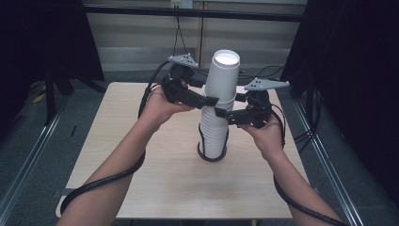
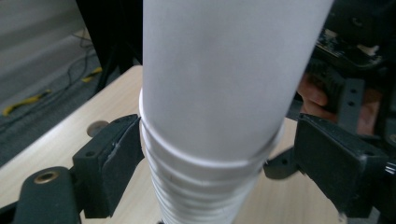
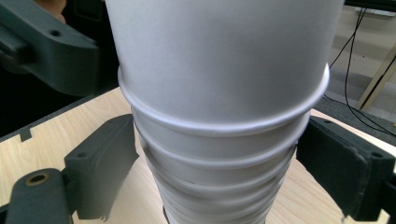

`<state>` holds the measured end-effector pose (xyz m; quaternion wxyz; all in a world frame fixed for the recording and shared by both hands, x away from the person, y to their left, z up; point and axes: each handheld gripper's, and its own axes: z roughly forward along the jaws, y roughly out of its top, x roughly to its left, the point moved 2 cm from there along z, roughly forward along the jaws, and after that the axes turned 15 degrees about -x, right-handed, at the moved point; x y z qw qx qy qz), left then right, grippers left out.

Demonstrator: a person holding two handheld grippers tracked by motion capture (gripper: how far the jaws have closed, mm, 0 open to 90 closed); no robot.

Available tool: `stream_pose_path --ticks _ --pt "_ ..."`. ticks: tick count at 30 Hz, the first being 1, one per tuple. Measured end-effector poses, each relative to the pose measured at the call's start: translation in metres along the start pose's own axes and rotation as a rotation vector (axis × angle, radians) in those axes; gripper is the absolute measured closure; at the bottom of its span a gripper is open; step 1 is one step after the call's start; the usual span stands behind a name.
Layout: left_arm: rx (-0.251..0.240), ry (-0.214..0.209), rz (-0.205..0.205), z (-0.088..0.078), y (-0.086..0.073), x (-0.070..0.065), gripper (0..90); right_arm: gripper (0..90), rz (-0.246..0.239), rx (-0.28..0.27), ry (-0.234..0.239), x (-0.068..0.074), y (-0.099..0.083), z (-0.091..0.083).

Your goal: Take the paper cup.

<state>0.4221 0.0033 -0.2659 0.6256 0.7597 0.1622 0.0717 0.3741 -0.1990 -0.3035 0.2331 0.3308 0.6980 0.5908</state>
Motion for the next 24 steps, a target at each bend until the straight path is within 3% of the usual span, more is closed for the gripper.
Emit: stream_pose_path --ticks 4,12,24 --pt "-0.031 -0.004 -0.035 0.01 -0.002 0.001 11.9 11.8 -0.007 -0.005 0.003 0.0 -0.001 0.0" --pt "-0.048 -0.003 -0.057 0.026 -0.006 0.002 6.6 10.9 -0.012 -0.008 -0.001 0.0 -0.002 0.001" --pt "-0.077 0.008 -0.049 0.037 -0.008 0.0 6.3 10.3 -0.017 -0.011 -0.003 0.0 -0.002 0.002"
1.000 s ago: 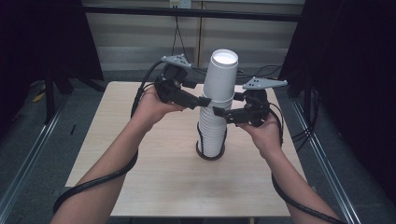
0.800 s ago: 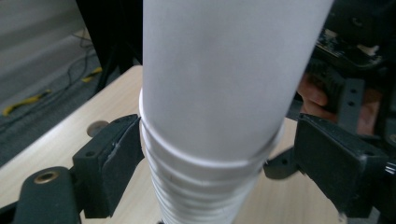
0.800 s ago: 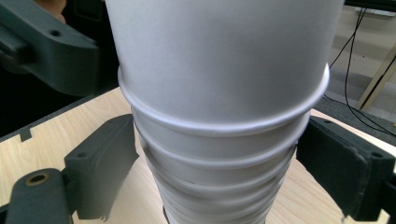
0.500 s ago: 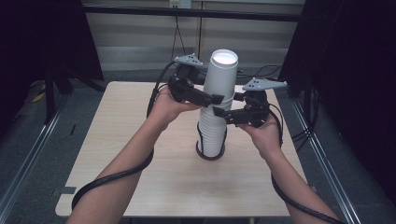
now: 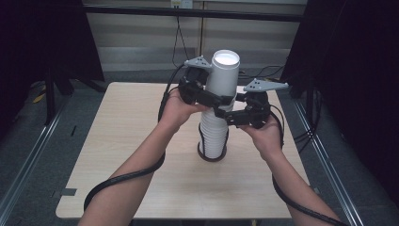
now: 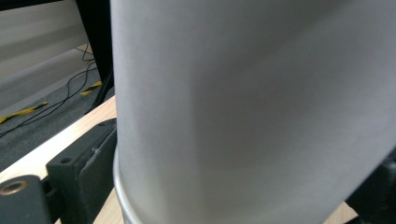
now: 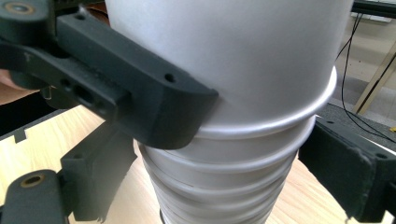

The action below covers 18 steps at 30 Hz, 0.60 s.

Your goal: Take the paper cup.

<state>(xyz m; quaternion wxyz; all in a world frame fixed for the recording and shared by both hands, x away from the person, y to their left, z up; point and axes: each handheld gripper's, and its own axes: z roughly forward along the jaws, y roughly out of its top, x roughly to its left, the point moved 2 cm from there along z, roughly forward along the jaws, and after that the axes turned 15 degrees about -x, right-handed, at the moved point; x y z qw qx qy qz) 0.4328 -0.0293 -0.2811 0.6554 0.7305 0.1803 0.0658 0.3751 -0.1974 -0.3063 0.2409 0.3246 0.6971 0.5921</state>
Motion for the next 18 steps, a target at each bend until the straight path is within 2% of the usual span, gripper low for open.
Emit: stream_pose_path --ticks 10,14,18 --pt "0.01 0.013 0.0 -0.0002 0.0015 -0.0009 7.3 10.3 -0.001 0.002 0.004 -0.0007 -0.0001 0.0004" --pt "0.009 0.019 -0.003 -0.0004 0.0016 -0.0013 7.3 11.4 -0.029 0.006 -0.008 0.001 -0.0009 0.0015" --pt "0.01 0.019 -0.006 -0.0005 0.0019 -0.0014 7.4 11.6 -0.019 0.003 -0.005 0.0002 -0.0012 0.0014"
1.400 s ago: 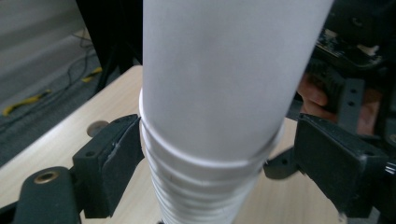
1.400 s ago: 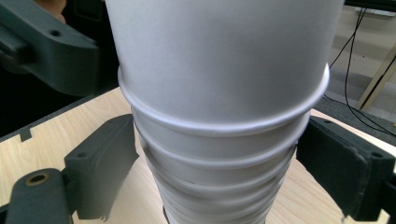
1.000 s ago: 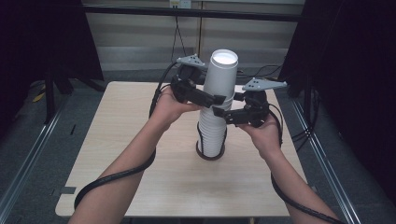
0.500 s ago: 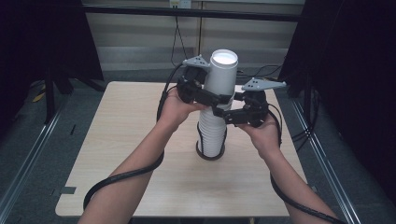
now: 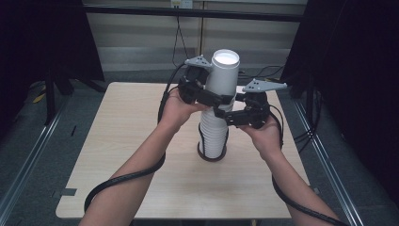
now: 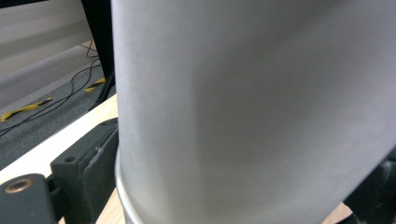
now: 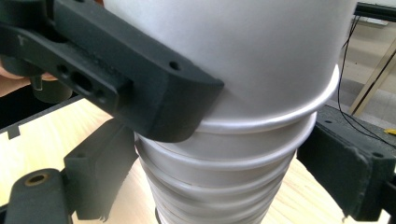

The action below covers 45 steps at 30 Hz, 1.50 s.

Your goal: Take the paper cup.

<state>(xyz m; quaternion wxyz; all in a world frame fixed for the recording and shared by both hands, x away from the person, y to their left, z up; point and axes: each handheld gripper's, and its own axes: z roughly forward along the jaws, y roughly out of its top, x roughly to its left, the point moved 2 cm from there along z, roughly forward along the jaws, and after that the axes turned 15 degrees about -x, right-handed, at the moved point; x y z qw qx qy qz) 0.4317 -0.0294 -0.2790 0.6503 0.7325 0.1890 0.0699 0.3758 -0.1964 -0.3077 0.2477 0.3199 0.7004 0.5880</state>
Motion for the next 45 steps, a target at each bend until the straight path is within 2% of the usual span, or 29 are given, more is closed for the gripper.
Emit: stream_pose_path --ticks 4,11,16,19,22,24,30,33,37,45 --pt "-0.001 -0.001 -0.002 0.0 0.0 0.0 7.3 11.9 -0.007 0.0 -0.008 0.001 0.0 -0.001" --pt "-0.002 -0.001 -0.002 0.0 0.0 0.0 7.3 11.3 0.013 -0.014 -0.008 0.0 0.001 -0.006" --pt "0.0 0.0 -0.001 0.0 0.0 0.0 7.3 11.3 0.011 -0.045 -0.006 0.001 0.007 -0.01" --pt "0.004 -0.002 0.005 0.001 0.0 -0.001 7.4 10.5 -0.003 -0.035 -0.023 0.002 0.009 -0.007" --pt "0.005 0.006 -0.001 0.0 0.0 -0.001 7.4 10.4 0.001 -0.042 -0.023 0.002 0.008 -0.005" --pt "0.011 0.006 0.004 -0.001 0.001 0.0 7.3 12.0 -0.026 -0.032 -0.022 0.004 0.008 -0.004" --pt "0.024 0.015 0.004 -0.001 0.002 -0.001 7.2 13.5 -0.039 -0.023 -0.022 0.004 0.008 -0.004" --pt "0.005 0.025 0.003 -0.001 0.004 -0.002 7.6 13.9 -0.04 -0.01 -0.023 0.004 0.009 -0.004" --pt "-0.025 0.013 0.0 -0.003 0.007 -0.002 8.3 14.7 -0.05 0.002 -0.022 0.004 0.01 -0.004" --pt "-0.042 0.009 -0.011 -0.004 0.014 -0.002 9.5 14.9 -0.054 -0.006 -0.02 0.004 0.01 -0.005"
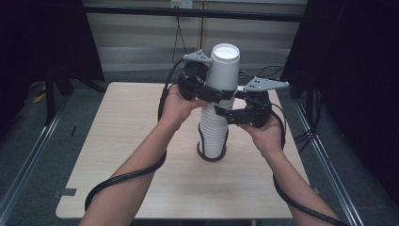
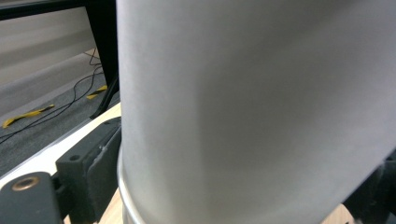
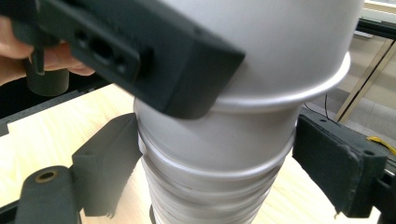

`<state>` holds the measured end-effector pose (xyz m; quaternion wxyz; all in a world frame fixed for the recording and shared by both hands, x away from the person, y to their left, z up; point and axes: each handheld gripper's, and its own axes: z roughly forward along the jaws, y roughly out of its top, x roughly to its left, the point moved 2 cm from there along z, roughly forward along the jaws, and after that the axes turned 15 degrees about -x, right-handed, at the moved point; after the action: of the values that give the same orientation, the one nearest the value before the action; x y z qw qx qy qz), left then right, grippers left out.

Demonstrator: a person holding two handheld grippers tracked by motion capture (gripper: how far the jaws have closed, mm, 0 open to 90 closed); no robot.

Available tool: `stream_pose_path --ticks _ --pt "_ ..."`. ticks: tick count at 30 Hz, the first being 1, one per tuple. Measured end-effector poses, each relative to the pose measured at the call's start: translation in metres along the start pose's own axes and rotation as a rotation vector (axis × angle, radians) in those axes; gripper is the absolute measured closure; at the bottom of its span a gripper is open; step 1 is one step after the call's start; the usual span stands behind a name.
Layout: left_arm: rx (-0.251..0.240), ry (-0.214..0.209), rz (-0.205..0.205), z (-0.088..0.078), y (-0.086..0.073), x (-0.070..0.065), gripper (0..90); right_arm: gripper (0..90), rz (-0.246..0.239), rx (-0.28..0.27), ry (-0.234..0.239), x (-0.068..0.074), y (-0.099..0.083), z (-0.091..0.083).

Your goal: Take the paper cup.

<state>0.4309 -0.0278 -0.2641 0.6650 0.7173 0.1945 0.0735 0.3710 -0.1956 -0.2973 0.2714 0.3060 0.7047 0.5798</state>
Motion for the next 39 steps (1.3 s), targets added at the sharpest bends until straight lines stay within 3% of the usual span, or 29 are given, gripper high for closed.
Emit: stream_pose_path --ticks 6,39 --pt "-0.035 -0.009 -0.022 -0.002 0.01 0.0 10.9 14.8 -0.001 -0.002 0.003 0.0 0.0 0.0" --pt "-0.063 0.015 0.027 -0.013 0.044 -0.004 12.6 14.2 0.01 -0.016 0.001 -0.001 -0.002 0.0"
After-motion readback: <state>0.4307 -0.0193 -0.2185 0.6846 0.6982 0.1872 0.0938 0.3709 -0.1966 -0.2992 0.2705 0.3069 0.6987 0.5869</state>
